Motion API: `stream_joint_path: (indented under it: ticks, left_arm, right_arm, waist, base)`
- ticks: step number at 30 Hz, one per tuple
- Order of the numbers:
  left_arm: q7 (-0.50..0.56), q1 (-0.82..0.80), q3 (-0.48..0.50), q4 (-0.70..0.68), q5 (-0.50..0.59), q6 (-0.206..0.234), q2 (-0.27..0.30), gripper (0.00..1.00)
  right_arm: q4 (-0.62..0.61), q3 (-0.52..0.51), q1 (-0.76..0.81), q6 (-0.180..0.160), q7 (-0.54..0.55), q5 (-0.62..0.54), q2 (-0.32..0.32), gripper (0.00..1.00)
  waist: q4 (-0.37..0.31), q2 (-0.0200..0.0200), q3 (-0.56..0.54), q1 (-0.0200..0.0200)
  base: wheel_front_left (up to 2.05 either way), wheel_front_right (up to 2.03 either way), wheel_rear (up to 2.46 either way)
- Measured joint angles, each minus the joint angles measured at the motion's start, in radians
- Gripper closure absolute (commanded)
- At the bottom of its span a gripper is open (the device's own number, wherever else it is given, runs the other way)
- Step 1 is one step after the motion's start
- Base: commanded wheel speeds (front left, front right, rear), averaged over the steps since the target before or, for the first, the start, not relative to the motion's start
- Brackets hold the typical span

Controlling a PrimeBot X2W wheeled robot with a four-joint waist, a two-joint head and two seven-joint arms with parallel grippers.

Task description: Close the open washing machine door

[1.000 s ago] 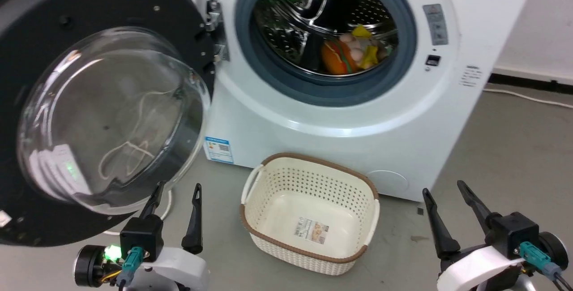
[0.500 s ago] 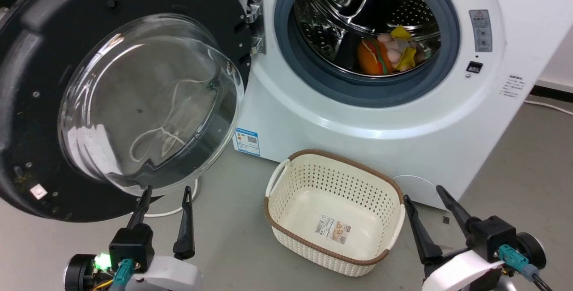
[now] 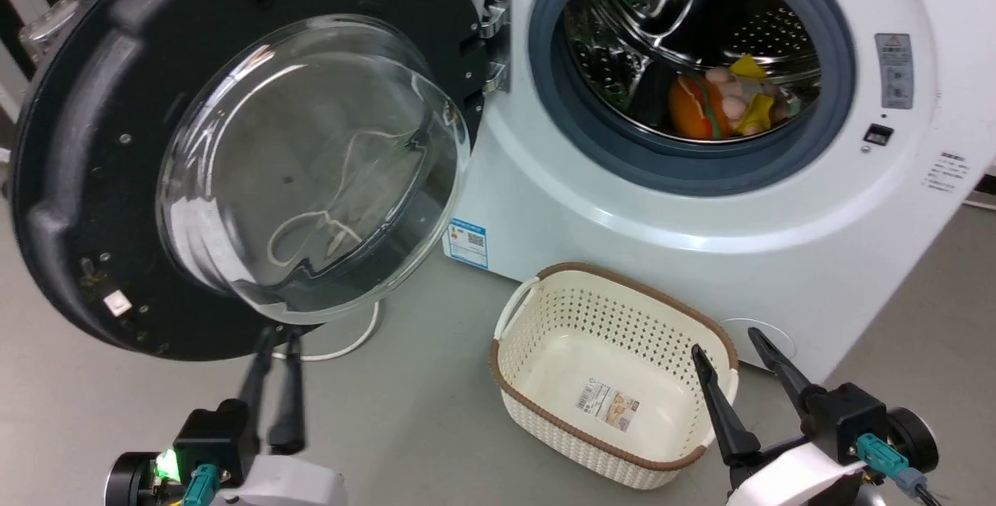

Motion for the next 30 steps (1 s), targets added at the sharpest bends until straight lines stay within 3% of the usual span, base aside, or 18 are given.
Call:
stream_joint_path:
  ticks: [12, 17, 21, 22, 23, 30]
  left_arm:
    - [-0.026, -0.068, 0.126, -0.063, -0.099, -0.069, 0.032, 1.00]
    - [-0.038, -0.177, 0.236, -0.076, -0.169, -0.092, 0.099, 1.00]
    - [-0.037, -0.291, 0.320, -0.008, -0.263, -0.105, 0.174, 1.00]
    - [-0.023, -0.323, 0.338, 0.017, -0.291, -0.106, 0.193, 1.00]
    - [0.086, -0.431, 0.407, 0.120, -0.462, -0.105, 0.211, 1.00]
    - [0.326, -0.603, 0.492, 0.380, -0.657, -0.101, 0.363, 1.00]
  right_arm:
    - [-0.007, -0.011, 0.005, 0.000, -0.020, -0.014, 0.000, 0.00]
    - [-0.021, -0.015, 0.005, 0.000, -0.020, -0.025, 0.000, 0.00]
    - [-0.026, -0.010, 0.002, 0.000, -0.019, -0.037, 0.000, 0.00]
    - [-0.027, -0.010, 0.000, 0.000, -0.019, -0.038, 0.000, 0.00]
    - [-0.029, -0.008, -0.010, 0.000, -0.020, -0.041, 0.000, 0.00]
    - [-0.026, 0.009, -0.044, 0.000, -0.031, -0.047, 0.000, 0.00]
  waist:
    - [0.051, 0.0000, 0.040, 0.0001]
    - [0.059, -0.0001, 0.072, 0.0003]
    - [0.058, 0.0000, 0.098, 0.0002]
    - [0.058, 0.0000, 0.105, 0.0002]
    - [0.054, -0.0001, 0.126, 0.0002]
    - [0.032, -0.0001, 0.172, 0.0002]
  base:
    - [0.00, 0.00, 0.00]
    - [0.00, 0.00, 0.00]
    - [0.00, 0.00, 0.00]
    - [0.00, 0.00, 0.00]
    - [0.00, 0.00, 0.00]
    - [0.00, 0.00, 0.00]
